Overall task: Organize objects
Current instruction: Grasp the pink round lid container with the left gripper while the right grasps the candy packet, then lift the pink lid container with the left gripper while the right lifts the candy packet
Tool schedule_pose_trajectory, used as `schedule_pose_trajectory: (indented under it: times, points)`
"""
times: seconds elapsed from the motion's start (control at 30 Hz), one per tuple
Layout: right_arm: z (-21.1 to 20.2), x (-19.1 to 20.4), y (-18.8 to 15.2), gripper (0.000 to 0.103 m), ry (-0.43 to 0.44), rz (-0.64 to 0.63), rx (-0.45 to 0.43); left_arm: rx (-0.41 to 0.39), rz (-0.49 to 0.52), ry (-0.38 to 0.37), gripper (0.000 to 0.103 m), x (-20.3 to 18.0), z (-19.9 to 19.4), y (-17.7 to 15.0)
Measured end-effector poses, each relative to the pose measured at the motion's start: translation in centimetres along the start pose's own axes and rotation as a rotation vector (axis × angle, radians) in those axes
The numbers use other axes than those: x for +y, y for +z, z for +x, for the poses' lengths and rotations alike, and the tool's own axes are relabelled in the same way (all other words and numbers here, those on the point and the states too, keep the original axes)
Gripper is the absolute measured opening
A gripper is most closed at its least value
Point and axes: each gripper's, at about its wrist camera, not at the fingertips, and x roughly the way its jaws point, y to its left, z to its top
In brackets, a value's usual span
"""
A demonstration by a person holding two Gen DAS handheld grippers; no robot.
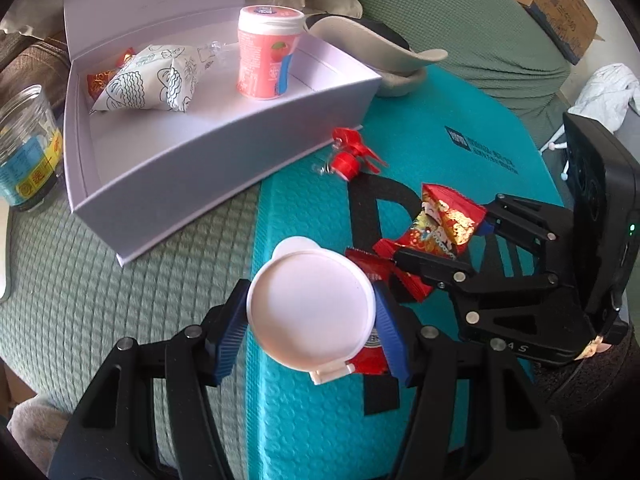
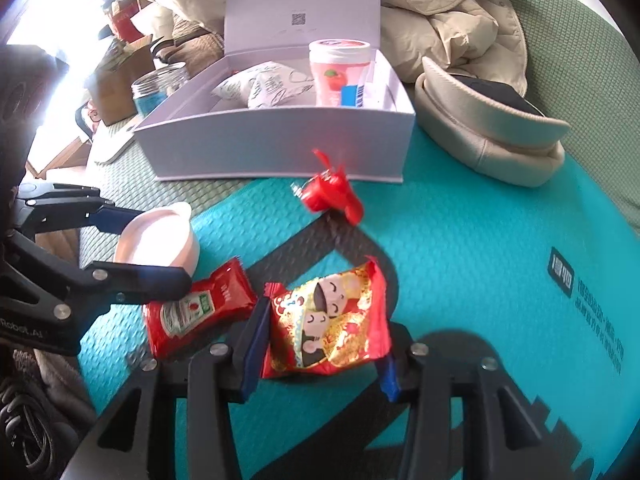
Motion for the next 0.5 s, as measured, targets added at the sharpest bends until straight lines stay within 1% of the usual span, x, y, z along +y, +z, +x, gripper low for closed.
schedule_pose_trajectory:
  times: [0.3,0.33,0.37,0.4,0.47,0.5]
  points:
    - [-1.6,1.6,-2.4,0.049,0.035,0.016,0.037,0.023,0.004,0.005,0.058,-0.6,-1.2,-2.2]
    - [-1.6,1.8,-2.5,0.053,0.038,0.016,0.041,0.027,0.003,0.004,0.058,-0.6,-1.3,-2.4]
    - [-1.5,2.0,-2.6,0.061,0.041,0.014,0.044,0.029,0.002,0.004,0.058,-0.6,-1.4,-2.6]
    - [-1.5,2.2,-2.7,0.062,0.039,0.009,0.044,0.032,0.003,0.004,0.058,-0.6,-1.5,-2.7]
    - [-1.4,2.7,-2.7,0.069,0.031,-0.008,0.052,0.034,0.011,0.009,0.058,-0.7,-1.7,-3.0]
    - [-1.3,2.8,-2.7,0.071,0.028,-0.016,0.055,0.035,0.016,0.014,0.058,-0.8,-1.8,-3.1]
